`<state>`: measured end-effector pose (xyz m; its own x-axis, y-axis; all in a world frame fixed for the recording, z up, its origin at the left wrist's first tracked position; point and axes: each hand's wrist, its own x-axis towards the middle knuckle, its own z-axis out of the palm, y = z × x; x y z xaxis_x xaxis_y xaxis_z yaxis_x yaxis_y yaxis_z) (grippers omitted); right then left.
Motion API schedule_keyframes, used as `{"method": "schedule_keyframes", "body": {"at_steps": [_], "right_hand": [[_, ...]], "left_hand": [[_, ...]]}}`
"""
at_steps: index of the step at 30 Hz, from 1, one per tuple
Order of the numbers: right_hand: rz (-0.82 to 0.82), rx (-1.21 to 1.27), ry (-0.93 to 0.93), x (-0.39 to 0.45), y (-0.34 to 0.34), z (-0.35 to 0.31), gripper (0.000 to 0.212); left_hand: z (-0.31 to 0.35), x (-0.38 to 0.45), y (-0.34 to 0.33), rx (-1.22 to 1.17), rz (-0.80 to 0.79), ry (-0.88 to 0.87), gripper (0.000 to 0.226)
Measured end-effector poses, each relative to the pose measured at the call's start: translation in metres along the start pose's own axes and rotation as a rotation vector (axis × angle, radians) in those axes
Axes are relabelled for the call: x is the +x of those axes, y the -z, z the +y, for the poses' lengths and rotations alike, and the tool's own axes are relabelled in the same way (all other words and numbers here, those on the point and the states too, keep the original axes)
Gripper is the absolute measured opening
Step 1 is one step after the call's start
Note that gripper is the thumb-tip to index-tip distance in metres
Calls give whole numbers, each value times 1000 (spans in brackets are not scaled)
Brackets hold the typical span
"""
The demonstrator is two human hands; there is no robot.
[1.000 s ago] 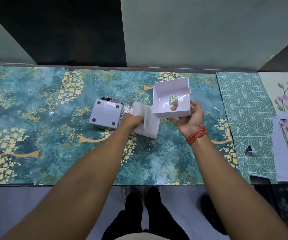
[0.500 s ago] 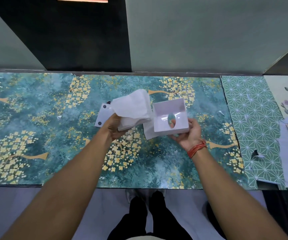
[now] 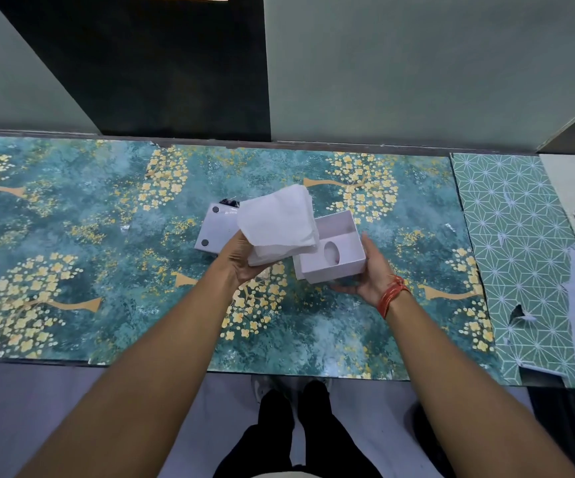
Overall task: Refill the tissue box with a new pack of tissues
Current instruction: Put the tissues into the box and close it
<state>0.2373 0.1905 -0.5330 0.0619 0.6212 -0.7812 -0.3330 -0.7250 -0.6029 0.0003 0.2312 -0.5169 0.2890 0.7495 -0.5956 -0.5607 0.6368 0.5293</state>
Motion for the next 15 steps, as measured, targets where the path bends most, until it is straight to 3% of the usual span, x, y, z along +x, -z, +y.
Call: {"method": "schedule_keyframes", "body": {"at_steps": [3, 5, 7, 10, 15], "right_hand": [[72, -95, 98, -1, -8, -3, 32], [169, -49, 198, -2, -6, -9, 19], [275, 13, 254, 2, 8, -20, 21], [386, -6, 270, 9, 37, -35, 32], [441, -265, 215, 13, 62, -40, 32]], "left_hand": [[1, 2, -3, 39, 76, -3, 14], [0, 4, -6, 47, 101, -8, 12], [-5, 5, -7, 117, 153, 32, 13], [-24, 12, -11, 387, 284, 97, 41], [-53, 21, -33, 718, 423, -36, 46]]}}
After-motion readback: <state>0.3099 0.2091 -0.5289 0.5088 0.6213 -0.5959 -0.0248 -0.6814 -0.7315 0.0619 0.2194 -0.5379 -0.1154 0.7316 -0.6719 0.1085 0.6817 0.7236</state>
